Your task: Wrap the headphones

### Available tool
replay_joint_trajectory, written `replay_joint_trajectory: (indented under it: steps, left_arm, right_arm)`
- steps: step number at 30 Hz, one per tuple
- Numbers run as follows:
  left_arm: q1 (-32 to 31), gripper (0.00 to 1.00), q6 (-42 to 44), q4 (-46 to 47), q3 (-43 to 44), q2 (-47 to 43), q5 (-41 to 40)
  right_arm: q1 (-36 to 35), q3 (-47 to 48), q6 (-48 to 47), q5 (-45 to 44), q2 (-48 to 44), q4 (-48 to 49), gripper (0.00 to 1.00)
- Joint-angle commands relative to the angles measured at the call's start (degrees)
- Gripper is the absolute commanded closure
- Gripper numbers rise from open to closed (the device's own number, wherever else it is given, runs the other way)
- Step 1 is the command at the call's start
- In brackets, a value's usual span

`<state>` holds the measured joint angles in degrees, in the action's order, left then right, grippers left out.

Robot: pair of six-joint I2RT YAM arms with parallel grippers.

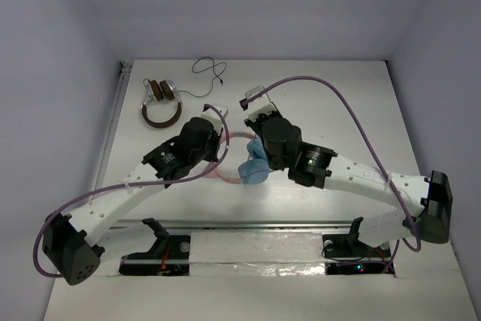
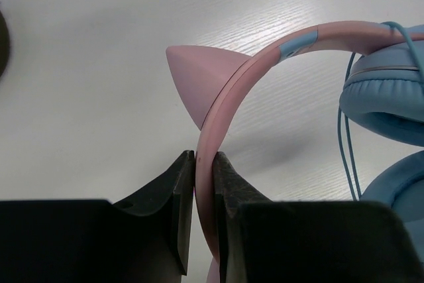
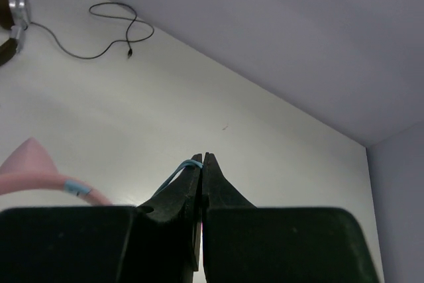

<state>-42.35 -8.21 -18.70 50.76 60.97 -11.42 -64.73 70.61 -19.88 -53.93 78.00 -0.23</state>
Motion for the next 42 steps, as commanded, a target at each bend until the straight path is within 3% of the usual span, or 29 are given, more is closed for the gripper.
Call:
replay_joint_trajectory:
  steps: [1, 4, 16, 22, 30, 42]
  left_arm:
    - [-0.3, 1.00, 1.5, 1.2, 1.3, -2.1, 5.2]
    - [-0.3, 1.00, 1.4, 1.6, 1.5, -2.9, 7.7]
    - [-0.3, 1.00, -0.4, 4.9, 2.8, -7.8, 16.1]
    - [-0.3, 1.00, -0.1, 5.7, 2.6, -8.0, 17.6]
    - [1.0, 1.00, -1.6, 8.1, 3.1, -9.1, 19.4]
    - [4.7, 1.00, -4.1, 9.7, 3.7, -10.9, 20.4]
  right_arm:
    - [1.2, -3.2, -6.5, -3.7, -0.4, 17.6, 1.00]
    - [2.5, -4.3, -8.9, -3.6, -0.2, 23.3, 1.00]
    - [6.8, -6.6, 6.5, 3.3, -1.6, 11.8, 1.00]
    - [9.8, -8.7, 9.8, 3.3, -3.6, 10.1, 1.00]
    - [12.1, -11.8, 22.4, 13.1, -6.9, 0.5, 1.00]
    - [18.7, -19.8, 33.9, 29.0, -16.6, -0.4, 0.97]
